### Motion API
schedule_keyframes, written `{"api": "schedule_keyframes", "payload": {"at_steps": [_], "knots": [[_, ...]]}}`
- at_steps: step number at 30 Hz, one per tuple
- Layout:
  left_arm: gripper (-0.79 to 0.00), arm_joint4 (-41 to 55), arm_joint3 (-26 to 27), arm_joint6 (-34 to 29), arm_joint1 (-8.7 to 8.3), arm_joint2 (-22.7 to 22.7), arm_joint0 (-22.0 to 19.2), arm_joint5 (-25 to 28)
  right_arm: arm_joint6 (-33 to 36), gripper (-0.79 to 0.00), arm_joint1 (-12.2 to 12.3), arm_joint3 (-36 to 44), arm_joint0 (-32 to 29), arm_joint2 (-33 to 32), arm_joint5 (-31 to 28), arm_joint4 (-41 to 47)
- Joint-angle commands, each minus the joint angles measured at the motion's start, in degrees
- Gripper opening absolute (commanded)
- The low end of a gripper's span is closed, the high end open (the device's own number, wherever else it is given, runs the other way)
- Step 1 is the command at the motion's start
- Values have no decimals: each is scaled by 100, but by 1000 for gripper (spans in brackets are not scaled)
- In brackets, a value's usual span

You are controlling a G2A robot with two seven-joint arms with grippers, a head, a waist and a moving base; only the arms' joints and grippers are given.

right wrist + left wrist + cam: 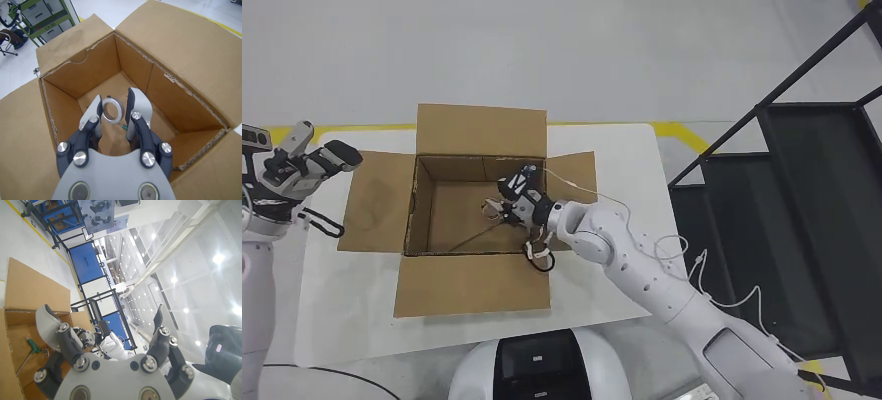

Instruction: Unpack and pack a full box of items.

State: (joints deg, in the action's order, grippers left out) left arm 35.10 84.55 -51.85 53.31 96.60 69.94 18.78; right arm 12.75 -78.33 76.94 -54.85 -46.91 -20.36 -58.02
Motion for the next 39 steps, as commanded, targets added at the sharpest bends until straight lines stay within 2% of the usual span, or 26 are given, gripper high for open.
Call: {"api": "schedule_keyframes", "payload": {"at_steps": [1, 7, 11, 16, 19, 24, 31, 34, 39], "knots": [[0, -79, -30, 58, -5, 38, 7, -31, -214, 0, -18, -22, 13, 4, -210, 113], [0, -636, -279, 310, -50, 251, -29, -69, -601, 0, 123, 297, -312, -497, -787, 268], [0, -991, -571, 443, -86, 381, -100, -135, -464, 0, 340, 821, -832, -1250, -952, 256], [0, -1416, -1114, 490, -124, 386, -295, -284, -335, 0, 560, 1611, -1569, -2229, -1244, 715], [0, -1706, -1477, 561, -137, 299, -463, -379, -160, 0, 663, 1952, -2000, -2787, -1156, 899], [0, -2149, -1984, 916, -115, 32, -650, -527, -68, 0, 757, 2160, -2658, -3454, -676, 1118], [0, -2226, -2594, 789, -7, -588, -886, -889, 282, 0, 779, 1894, -3038, -3521, -271, 1377], [0, -1894, -2783, 572, 36, -688, -965, -998, 254, 0, 759, 1797, -3080, -3374, -429, 1774], [0, -1003, -2775, -266, 54, -580, -967, -998, 481, 0, 753, 1802, -3005, -3092, -955, 2160]]}}
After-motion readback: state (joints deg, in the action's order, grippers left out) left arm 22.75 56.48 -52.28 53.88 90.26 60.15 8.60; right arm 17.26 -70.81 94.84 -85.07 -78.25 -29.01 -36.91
